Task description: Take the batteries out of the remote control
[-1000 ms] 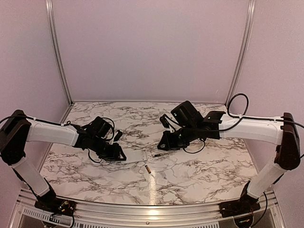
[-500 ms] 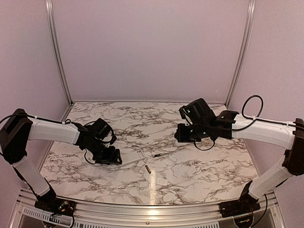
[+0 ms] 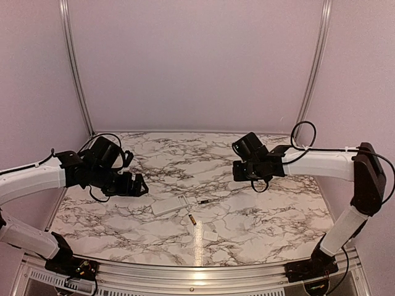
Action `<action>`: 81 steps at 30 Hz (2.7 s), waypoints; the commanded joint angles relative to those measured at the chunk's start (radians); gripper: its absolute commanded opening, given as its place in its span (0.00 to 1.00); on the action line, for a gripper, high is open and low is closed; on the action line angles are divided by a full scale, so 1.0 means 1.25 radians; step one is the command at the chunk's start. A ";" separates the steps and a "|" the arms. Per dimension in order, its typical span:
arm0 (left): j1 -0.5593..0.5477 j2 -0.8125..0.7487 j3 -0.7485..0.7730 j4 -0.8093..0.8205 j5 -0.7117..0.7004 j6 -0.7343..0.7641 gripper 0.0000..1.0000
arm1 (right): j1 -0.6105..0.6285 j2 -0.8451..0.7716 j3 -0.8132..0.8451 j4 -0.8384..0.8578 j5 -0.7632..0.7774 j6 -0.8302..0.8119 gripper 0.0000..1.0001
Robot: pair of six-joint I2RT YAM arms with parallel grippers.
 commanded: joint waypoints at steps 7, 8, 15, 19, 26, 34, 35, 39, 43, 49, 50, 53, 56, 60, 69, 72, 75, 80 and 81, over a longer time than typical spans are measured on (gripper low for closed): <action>0.001 -0.251 -0.055 -0.063 -0.055 -0.013 0.99 | -0.083 0.103 0.033 0.096 -0.074 -0.108 0.00; 0.001 -0.265 -0.060 -0.066 -0.056 -0.018 0.99 | -0.083 0.114 0.032 0.097 -0.079 -0.110 0.00; 0.001 -0.294 -0.077 -0.090 -0.091 -0.032 0.99 | -0.083 0.116 -0.034 0.122 -0.130 -0.078 0.00; 0.001 -0.287 -0.080 -0.089 -0.100 -0.035 0.99 | -0.084 0.111 -0.058 0.115 -0.147 -0.071 0.02; 0.001 -0.251 -0.077 -0.082 -0.106 -0.027 0.99 | -0.083 0.103 -0.093 0.120 -0.209 -0.050 0.14; 0.001 -0.243 -0.078 -0.064 -0.111 -0.020 0.99 | -0.083 0.094 -0.105 0.121 -0.243 -0.035 0.19; 0.001 -0.241 -0.078 -0.061 -0.110 -0.019 0.99 | -0.084 0.093 -0.102 0.120 -0.245 -0.035 0.19; 0.001 -0.235 -0.076 -0.051 -0.106 -0.019 0.99 | -0.083 0.091 -0.078 0.104 -0.245 -0.040 0.19; 0.001 -0.237 -0.065 -0.049 -0.105 -0.015 0.99 | -0.083 0.075 -0.037 0.073 -0.236 -0.056 0.20; 0.001 -0.231 -0.021 -0.056 -0.112 0.005 0.99 | -0.083 0.035 0.067 0.012 -0.204 -0.096 0.32; 0.001 -0.229 -0.011 -0.057 -0.114 0.009 0.99 | -0.083 0.030 0.089 0.002 -0.196 -0.102 0.34; 0.002 -0.213 0.028 -0.069 -0.123 0.032 0.99 | -0.083 0.007 0.143 -0.018 -0.180 -0.121 0.40; 0.002 -0.186 0.073 -0.095 -0.136 0.058 0.99 | -0.083 -0.011 0.195 -0.030 -0.166 -0.136 0.46; 0.002 -0.164 0.104 -0.101 -0.154 0.080 0.99 | -0.084 -0.017 0.254 -0.061 -0.151 -0.156 0.50; 0.002 -0.142 0.145 -0.099 -0.177 0.110 0.99 | -0.084 -0.013 0.340 -0.082 -0.157 -0.165 0.60; 0.002 -0.129 0.158 -0.100 -0.196 0.123 0.99 | -0.084 -0.015 0.361 -0.089 -0.163 -0.170 0.72; 0.002 -0.113 0.179 -0.099 -0.226 0.121 0.99 | -0.084 -0.018 0.387 -0.105 -0.173 -0.195 0.94; 0.002 -0.101 0.230 -0.109 -0.289 0.117 0.99 | -0.117 -0.042 0.394 -0.103 -0.231 -0.207 0.98; 0.002 -0.102 0.234 -0.111 -0.301 0.117 0.99 | -0.126 -0.048 0.392 -0.100 -0.237 -0.207 0.98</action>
